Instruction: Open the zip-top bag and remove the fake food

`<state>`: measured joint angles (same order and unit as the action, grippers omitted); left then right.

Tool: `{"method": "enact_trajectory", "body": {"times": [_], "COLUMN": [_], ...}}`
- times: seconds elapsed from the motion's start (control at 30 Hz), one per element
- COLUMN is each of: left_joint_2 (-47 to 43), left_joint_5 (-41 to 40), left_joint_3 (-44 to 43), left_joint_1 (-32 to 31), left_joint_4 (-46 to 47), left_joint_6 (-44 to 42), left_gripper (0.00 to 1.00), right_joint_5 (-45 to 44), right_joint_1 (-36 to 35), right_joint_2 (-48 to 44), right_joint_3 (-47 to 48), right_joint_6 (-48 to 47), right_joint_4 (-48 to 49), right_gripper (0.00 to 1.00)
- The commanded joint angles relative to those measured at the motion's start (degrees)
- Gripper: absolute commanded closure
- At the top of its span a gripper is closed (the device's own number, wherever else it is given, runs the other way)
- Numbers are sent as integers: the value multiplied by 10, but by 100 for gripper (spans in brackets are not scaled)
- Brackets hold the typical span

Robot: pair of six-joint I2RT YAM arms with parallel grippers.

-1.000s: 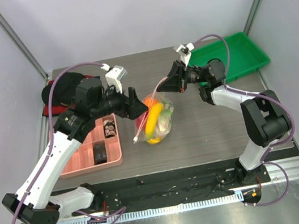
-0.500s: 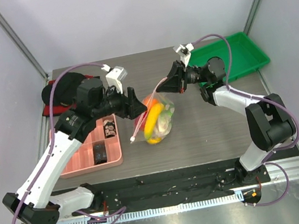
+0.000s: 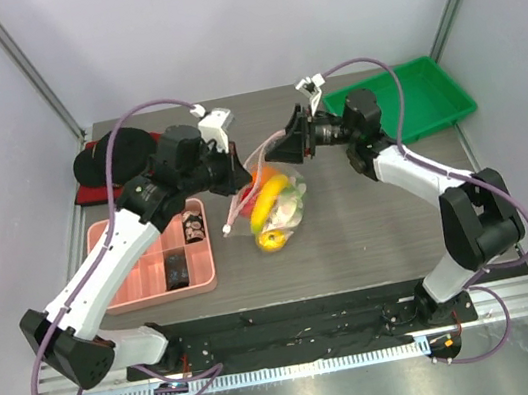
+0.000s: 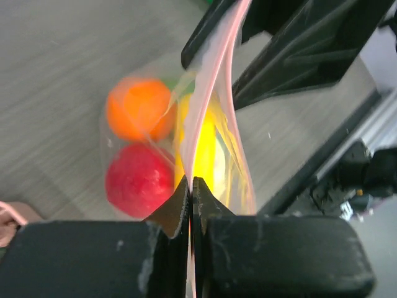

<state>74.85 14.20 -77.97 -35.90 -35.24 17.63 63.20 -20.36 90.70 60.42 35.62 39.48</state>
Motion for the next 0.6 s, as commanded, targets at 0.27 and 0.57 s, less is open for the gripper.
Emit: {"method": "enact_trajectory", "body": {"times": [0.27,0.57], "left_joint_2": [13,52], "left_joint_5": [-57,-87], "left_joint_3": [-79,2], "left_joint_1": [-9,-59], "left_joint_4": [70,198], "left_joint_6": [134,193], "left_gripper": [100,100], "right_joint_5": [-499,-553], "right_joint_1": [-22,-26], "right_joint_2": [-97,-225], "right_joint_3": [182,151], "right_joint_6": [-126,-20], "right_joint_4": [-636,-750], "right_gripper": [1,10]}}
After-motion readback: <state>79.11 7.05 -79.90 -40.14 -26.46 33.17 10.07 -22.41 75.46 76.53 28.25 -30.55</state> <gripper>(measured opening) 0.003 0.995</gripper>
